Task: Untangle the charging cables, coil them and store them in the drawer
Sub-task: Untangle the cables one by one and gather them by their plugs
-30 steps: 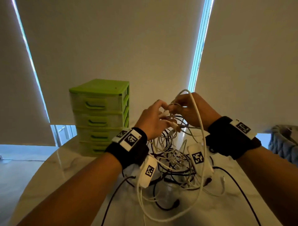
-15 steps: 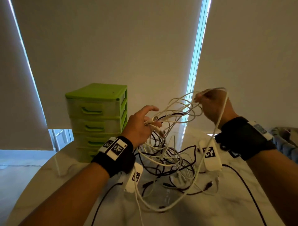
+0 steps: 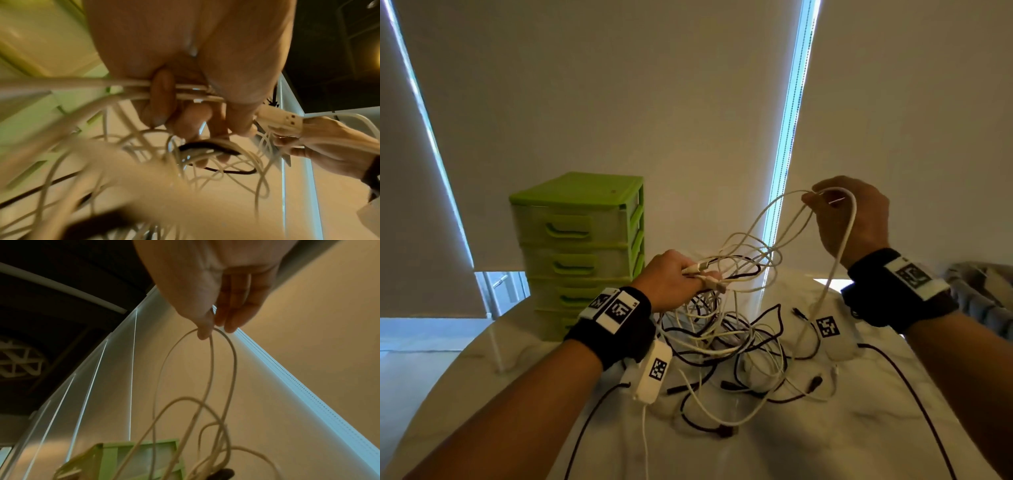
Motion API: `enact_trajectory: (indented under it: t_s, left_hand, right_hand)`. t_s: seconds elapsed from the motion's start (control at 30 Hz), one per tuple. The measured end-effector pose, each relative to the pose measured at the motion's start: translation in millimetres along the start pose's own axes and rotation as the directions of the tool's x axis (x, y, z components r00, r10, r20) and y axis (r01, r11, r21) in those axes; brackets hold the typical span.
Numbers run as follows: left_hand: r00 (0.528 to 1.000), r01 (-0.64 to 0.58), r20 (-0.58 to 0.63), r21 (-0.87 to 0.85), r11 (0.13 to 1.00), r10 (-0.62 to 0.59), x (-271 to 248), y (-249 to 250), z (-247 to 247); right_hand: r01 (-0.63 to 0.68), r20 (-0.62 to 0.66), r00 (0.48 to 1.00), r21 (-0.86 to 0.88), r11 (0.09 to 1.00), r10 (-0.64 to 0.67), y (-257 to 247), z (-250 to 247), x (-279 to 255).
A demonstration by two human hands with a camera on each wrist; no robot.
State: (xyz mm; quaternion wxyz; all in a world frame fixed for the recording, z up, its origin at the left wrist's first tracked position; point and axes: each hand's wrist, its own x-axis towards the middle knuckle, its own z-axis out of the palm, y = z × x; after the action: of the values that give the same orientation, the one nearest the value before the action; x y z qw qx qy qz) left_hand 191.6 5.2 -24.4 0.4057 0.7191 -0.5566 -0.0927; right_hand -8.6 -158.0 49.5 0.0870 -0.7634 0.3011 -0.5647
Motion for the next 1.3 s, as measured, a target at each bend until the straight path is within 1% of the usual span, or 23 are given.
enact_trajectory:
  t_s: [0.07, 0.1, 0.13, 0.2, 0.27, 0.33, 0.43, 0.5, 0.53, 0.57, 0.6, 0.63, 0.67, 0.7, 0.73, 0.8, 0.83, 0.93, 1.03, 1.13, 1.2, 1.23, 1.3]
  left_hand:
    - [0.999, 0.027, 0.026, 0.075, 0.997, -0.029, 3.2, 13.0, 1.1]
    - [0.998, 0.033, 0.042, 0.054, 0.998, -0.035, 5.8, 18.9, 2.5]
    - [0.998, 0.034, 0.059, -0.006, 0.999, -0.033, 9.3, 24.5, 4.8]
    - [0.997, 0.023, 0.072, -0.117, 0.993, -0.014, 15.8, 38.2, 9.6]
    - [0.997, 0.005, 0.074, -0.112, 0.994, 0.003, 23.7, 48.2, 14.2]
    - [0.996, -0.020, 0.079, -0.123, 0.992, 0.030, 28.0, 53.8, 17.6]
    - [0.998, -0.007, 0.058, -0.191, 0.982, 0.018, 28.0, 57.3, 19.4]
    - [0.999, 0.006, 0.046, -0.257, 0.966, 0.006, 24.6, 59.3, 16.7]
    - [0.999, 0.028, 0.043, -0.321, 0.947, -0.015, 22.8, 60.1, 14.9]
    - [0.998, 0.059, 0.042, -0.399, 0.915, -0.047, 21.8, 60.3, 12.5]
    - [0.996, 0.090, 0.044, -0.467, 0.879, -0.079, 20.9, 60.7, 9.4]
    - [0.993, 0.112, 0.035, -0.507, 0.855, -0.109, 21.3, 59.5, 6.4]
    - [0.990, 0.127, 0.019, -0.537, 0.834, -0.139, 21.7, 58.4, 3.4]
    - [0.986, 0.138, 0.002, -0.561, 0.817, -0.165, 21.7, 57.3, 0.4]
    - [0.981, 0.152, -0.009, -0.581, 0.799, -0.194, 21.8, 56.5, -2.4]
    - [0.969, 0.173, -0.037, -0.601, 0.780, -0.243, 22.2, 54.2, -7.9]
    - [0.964, 0.172, -0.060, -0.604, 0.778, -0.260, 22.1, 52.7, -11.1]
    - [0.928, 0.174, -0.154, -0.628, 0.759, -0.340, 24.6, 47.0, -18.4]
    - [0.887, 0.205, -0.198, -0.640, 0.740, -0.417, 26.8, 46.2, -21.5]
    - [0.860, 0.190, -0.252, -0.649, 0.737, -0.444, 26.2, 49.8, -17.8]
    - [0.879, 0.131, -0.285, -0.626, 0.769, -0.382, 23.2, 53.5, -13.1]
    - [0.902, 0.101, -0.280, -0.605, 0.790, -0.330, 21.2, 56.8, -10.5]
    - [0.952, 0.036, -0.226, -0.586, 0.810, -0.205, 17.9, 65.6, -5.6]
  right_hand:
    - [-0.009, 0.014, 1.000, 0.130, 0.991, 0.007, -7.4, -0.2, 0.9]
    - [-0.022, 0.029, 0.999, 0.180, 0.983, 0.017, -11.9, -1.9, 1.7]
    - [-0.038, 0.042, 0.999, 0.231, 0.972, 0.029, -17.2, -4.1, 3.0]
    - [-0.107, 0.098, 0.992, 0.372, 0.922, 0.075, -29.1, -9.1, 5.5]
    - [-0.190, 0.197, 0.976, 0.548, 0.814, 0.094, -42.3, -14.6, 6.1]
    - [-0.224, 0.247, 0.967, 0.687, 0.691, 0.068, -51.1, -18.4, 6.2]
    - [-0.264, 0.277, 0.959, 0.809, 0.525, 0.056, -54.1, -21.4, 4.6]
    - [-0.328, 0.337, 0.939, 0.828, 0.454, 0.065, -51.7, -16.8, -1.6]
    - [-0.365, 0.383, 0.922, 0.804, 0.469, 0.060, -50.6, -12.5, -6.7]
    - [-0.373, 0.431, 0.902, 0.741, 0.558, 0.031, -47.0, -6.8, -13.7]
    - [-0.317, 0.480, 0.877, 0.627, 0.712, -0.032, -41.1, 0.3, -22.1]
    - [-0.195, 0.530, 0.841, 0.480, 0.855, -0.106, -34.6, 7.4, -31.3]
    - [-0.059, 0.566, 0.808, 0.350, 0.935, -0.161, -29.9, 13.4, -40.1]
    - [0.046, 0.569, 0.797, 0.277, 0.960, -0.203, -26.4, 18.2, -47.0]
    - [0.108, 0.556, 0.797, 0.250, 0.962, -0.234, -24.0, 21.7, -51.4]
    - [0.181, 0.546, 0.787, 0.238, 0.954, -0.285, -21.1, 25.0, -54.6]
    - [0.187, 0.553, 0.780, 0.237, 0.953, -0.291, -21.0, 25.0, -54.5]
    - [0.128, 0.567, 0.784, 0.251, 0.960, -0.253, -20.7, 20.9, -52.9]
    - [0.136, 0.571, 0.779, 0.248, 0.959, -0.258, -19.2, 14.6, -56.1]
    - [0.164, 0.612, 0.744, 0.221, 0.961, -0.267, -15.9, 8.3, -57.8]
    - [0.141, 0.679, 0.703, 0.160, 0.977, -0.213, -12.7, 6.2, -53.9]
    - [0.106, 0.711, 0.685, 0.120, 0.987, -0.160, -13.1, 6.0, -51.1]
    - [0.069, 0.728, 0.679, 0.060, 0.996, -0.091, -18.5, 10.1, -46.2]
